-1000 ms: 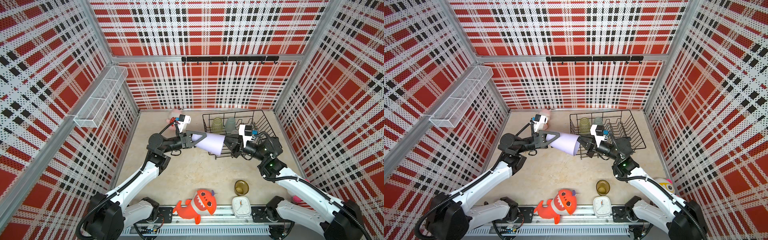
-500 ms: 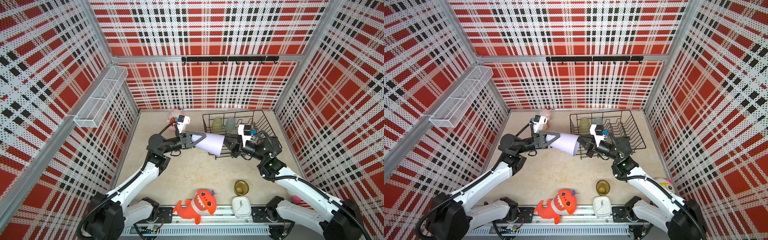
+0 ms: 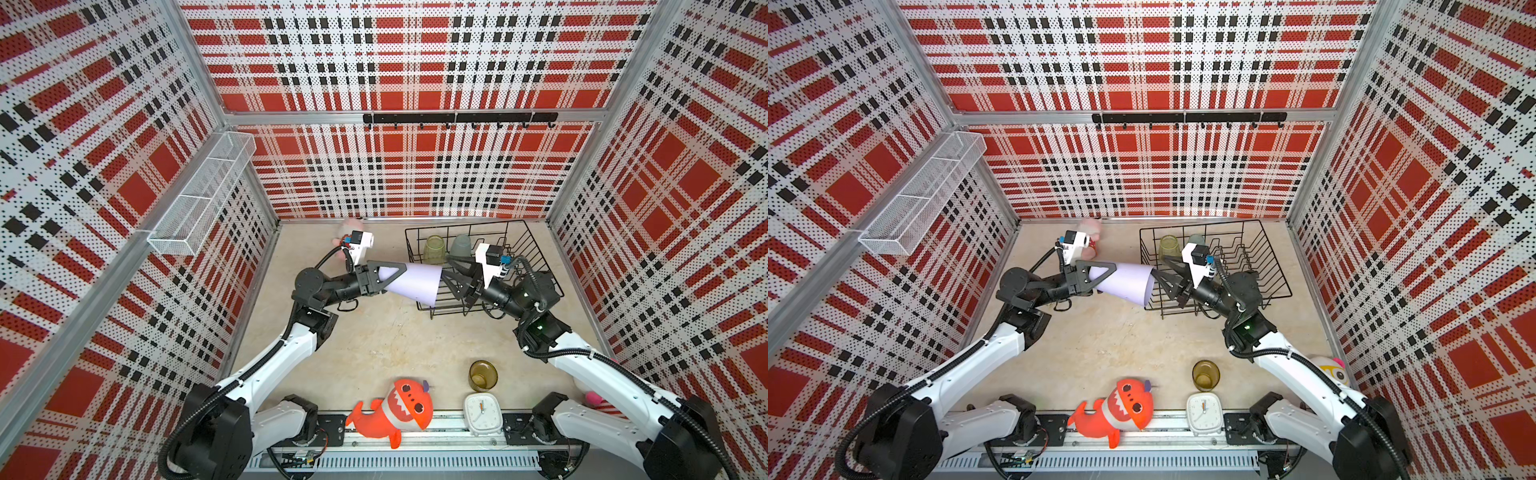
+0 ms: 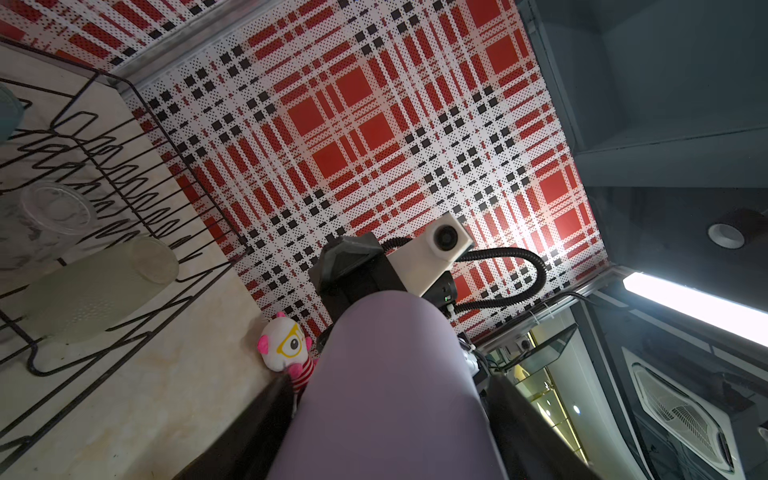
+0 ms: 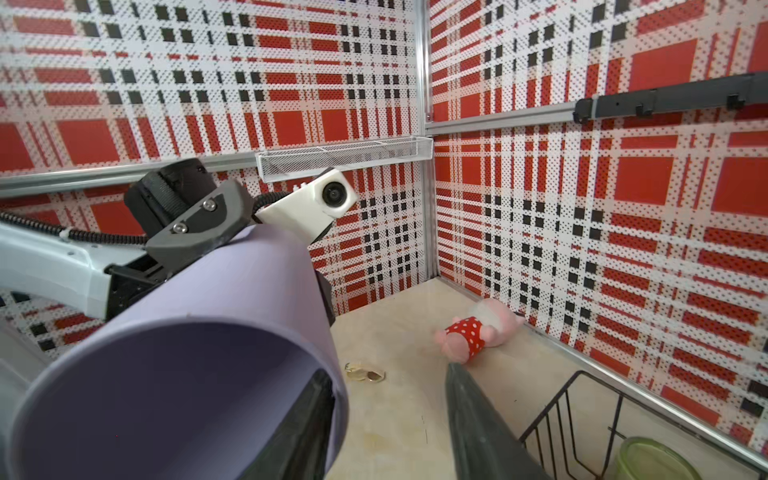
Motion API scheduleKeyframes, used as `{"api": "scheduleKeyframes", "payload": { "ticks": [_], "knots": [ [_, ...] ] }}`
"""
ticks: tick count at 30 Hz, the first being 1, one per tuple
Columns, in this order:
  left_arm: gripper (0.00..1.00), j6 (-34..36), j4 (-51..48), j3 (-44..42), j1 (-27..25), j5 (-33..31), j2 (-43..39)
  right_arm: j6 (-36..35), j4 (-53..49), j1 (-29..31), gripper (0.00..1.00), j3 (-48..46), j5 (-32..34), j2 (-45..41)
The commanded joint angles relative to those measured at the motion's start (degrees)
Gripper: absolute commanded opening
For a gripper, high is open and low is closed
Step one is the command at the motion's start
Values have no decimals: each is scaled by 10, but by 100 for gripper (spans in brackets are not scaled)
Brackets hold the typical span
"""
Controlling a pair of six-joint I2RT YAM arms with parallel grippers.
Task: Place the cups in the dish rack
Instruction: 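Pass the lavender cup from the right gripper to the left gripper, then lower the lavender cup into the rack and open the left gripper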
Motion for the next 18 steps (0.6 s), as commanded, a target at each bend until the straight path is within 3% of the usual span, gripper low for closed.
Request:
{"api": "scheduleKeyframes", "payload": {
  "ticks": [1, 6, 12, 18],
  "knots": [
    [56, 21, 5, -1, 6, -16, -1, -27, -30, -5, 63, -10, 56, -21],
    [56, 145, -123, 27, 4, -92, -2, -32, -62, -16, 74, -30, 150, -47],
    [56, 408, -428, 155, -47, -295, 17, 15, -92, -71, 78, -53, 193, -70],
    [54, 531, -580, 283, -93, -383, 110, 63, -150, -156, 78, -61, 220, -85]
  ]
}}
